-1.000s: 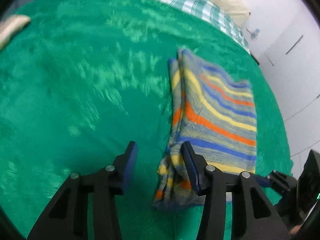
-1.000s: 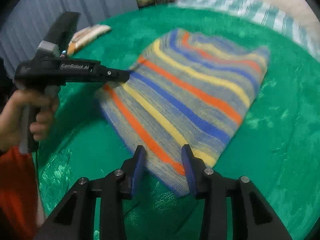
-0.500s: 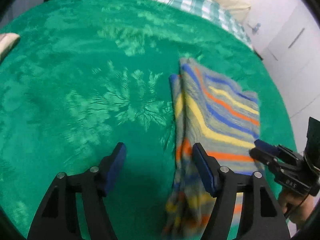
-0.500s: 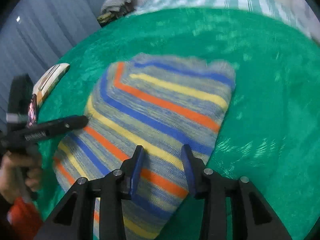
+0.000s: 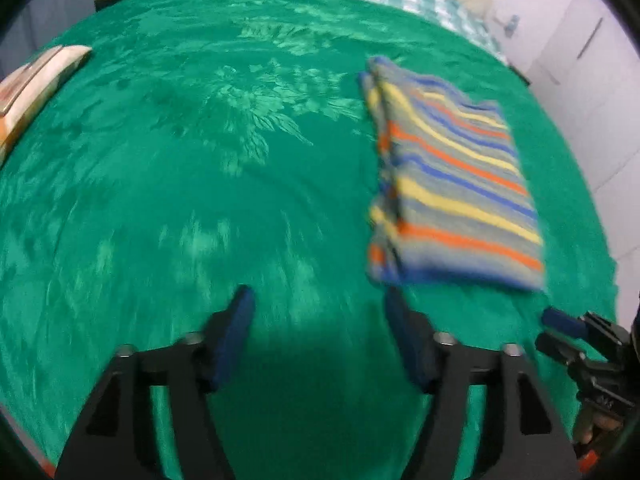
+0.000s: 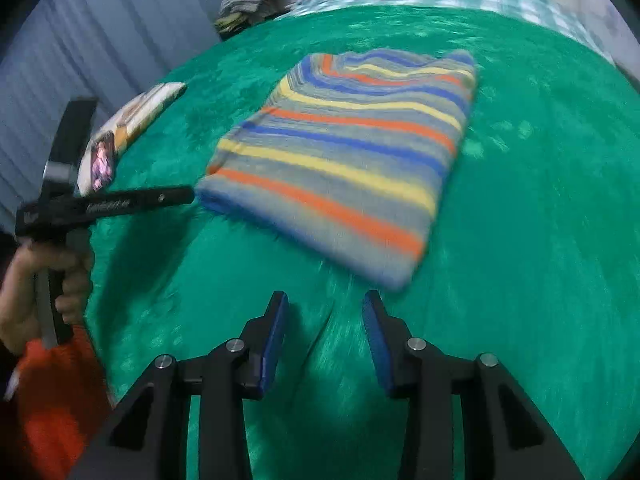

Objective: Fold small clothes

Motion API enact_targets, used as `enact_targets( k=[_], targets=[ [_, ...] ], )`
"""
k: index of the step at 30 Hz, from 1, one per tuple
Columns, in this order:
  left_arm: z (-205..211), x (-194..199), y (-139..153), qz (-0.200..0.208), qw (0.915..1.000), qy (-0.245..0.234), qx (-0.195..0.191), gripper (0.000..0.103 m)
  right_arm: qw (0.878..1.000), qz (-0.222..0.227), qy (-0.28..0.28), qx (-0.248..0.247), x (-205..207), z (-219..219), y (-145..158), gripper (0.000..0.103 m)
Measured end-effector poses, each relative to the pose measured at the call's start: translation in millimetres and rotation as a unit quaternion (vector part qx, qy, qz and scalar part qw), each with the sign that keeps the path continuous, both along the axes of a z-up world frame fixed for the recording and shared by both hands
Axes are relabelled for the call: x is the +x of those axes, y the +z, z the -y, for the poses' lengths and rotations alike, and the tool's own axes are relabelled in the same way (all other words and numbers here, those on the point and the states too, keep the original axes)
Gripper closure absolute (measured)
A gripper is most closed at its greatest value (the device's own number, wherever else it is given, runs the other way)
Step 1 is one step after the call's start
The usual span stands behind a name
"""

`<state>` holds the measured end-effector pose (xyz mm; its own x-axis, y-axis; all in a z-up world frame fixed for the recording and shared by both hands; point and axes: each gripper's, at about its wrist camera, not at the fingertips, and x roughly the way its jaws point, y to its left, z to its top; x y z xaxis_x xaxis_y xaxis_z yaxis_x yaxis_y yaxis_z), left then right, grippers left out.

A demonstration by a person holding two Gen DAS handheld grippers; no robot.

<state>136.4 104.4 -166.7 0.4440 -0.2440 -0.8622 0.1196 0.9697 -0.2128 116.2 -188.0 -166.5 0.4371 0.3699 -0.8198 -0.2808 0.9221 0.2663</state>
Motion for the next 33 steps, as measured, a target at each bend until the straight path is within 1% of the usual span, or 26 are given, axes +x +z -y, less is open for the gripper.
enact_targets(
  k=[1,2,3,4,7,8,10,12,15,16,17,19,23,28,33],
  targets=[
    [3.4,-16.7,4.9,0.01,0.9999,-0.006,0.006,0.014,1.0,0.011,-0.011,0.002,-14.7,3.4,7.9,0.044],
    [7.6,-26.2,5.4,0.017,0.9997,-0.01,0.013,0.009,1.0,0.021,-0.022,-0.004,-28.3,6.9,12.0,0.021],
    [12.8,-40.3,7.0,0.024,0.9993,-0.014,0.026,0.008,0.999,0.028,-0.037,-0.013,-40.6,9.2,15.1,0.012],
    [19.2,-53.7,6.6,0.03,0.9987,-0.02,0.036,0.008,0.998,0.035,-0.053,-0.019,-55.0,10.7,17.4,0.009],
    [40.2,-70.3,-2.5,0.034,0.9972,-0.036,0.056,0.008,0.995,0.037,-0.084,-0.027,-87.9,15.9,15.7,0.009],
    [43.9,-74.5,-5.8,0.033,0.9969,-0.037,0.061,0.008,0.994,0.037,-0.093,-0.035,-92.7,15.4,12.9,0.009],
    [50.2,-83.3,-13.2,0.026,0.9971,-0.039,0.06,0.008,0.99,0.046,-0.116,-0.066,-110.1,18.4,10.9,0.009],
    [55.0,-88.7,-16.3,0.03,0.9968,-0.04,0.063,0.008,0.984,0.051,-0.134,-0.102,-123.6,23.1,8.3,0.009],
    [63.1,-95.3,-24.8,0.039,0.994,-0.052,0.088,0.006,0.981,0.044,-0.146,-0.117,-136.2,35.5,-0.7,0.008],
    [64.9,-96.4,-26.4,0.043,0.9932,-0.055,0.093,0.005,0.981,0.034,-0.147,-0.124,-135.9,38.0,-7.9,0.008],
    [66.0,-98.0,-27.2,0.047,0.9927,-0.057,0.096,0.004,0.98,0.025,-0.147,-0.129,-136.8,39.9,-14.8,0.004],
    [67.5,-98.5,-28.9,0.044,0.9925,-0.059,0.098,0.003,0.98,0.029,-0.15,-0.126,-140.7,40.8,-22.2,0.0],
    [66.5,-101.2,-32.5,0.042,0.9922,-0.064,0.098,0.001,0.98,0.027,-0.151,-0.128,-137.7,40.4,-26.6,0.0],
    [67.9,-103.8,-36.4,0.048,0.9914,-0.064,0.103,0.001,0.98,0.023,-0.15,-0.132,-135.3,37.2,-33.9,0.0],
    [69.5,-105.0,-38.0,0.049,0.9911,-0.065,0.106,0.0,0.98,0.024,-0.149,-0.132,-137.2,36.9,-35.0,0.0]
  ],
)
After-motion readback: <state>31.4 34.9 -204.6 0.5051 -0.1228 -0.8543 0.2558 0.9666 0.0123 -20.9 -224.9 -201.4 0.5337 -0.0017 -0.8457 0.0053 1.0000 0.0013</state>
